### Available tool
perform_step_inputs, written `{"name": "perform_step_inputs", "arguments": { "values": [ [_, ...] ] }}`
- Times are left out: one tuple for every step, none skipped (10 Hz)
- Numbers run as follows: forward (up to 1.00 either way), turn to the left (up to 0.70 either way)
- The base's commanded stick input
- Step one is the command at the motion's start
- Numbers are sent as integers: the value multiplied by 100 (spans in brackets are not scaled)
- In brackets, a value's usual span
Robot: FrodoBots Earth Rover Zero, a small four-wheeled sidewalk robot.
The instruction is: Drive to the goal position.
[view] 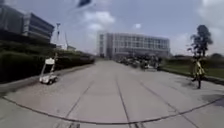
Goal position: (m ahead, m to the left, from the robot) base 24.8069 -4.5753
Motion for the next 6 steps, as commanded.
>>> {"name": "perform_step_inputs", "arguments": {
  "values": [
    [70,0],
    [70,0],
    [70,0],
    [70,0],
    [70,0],
    [70,0]
  ]
}}
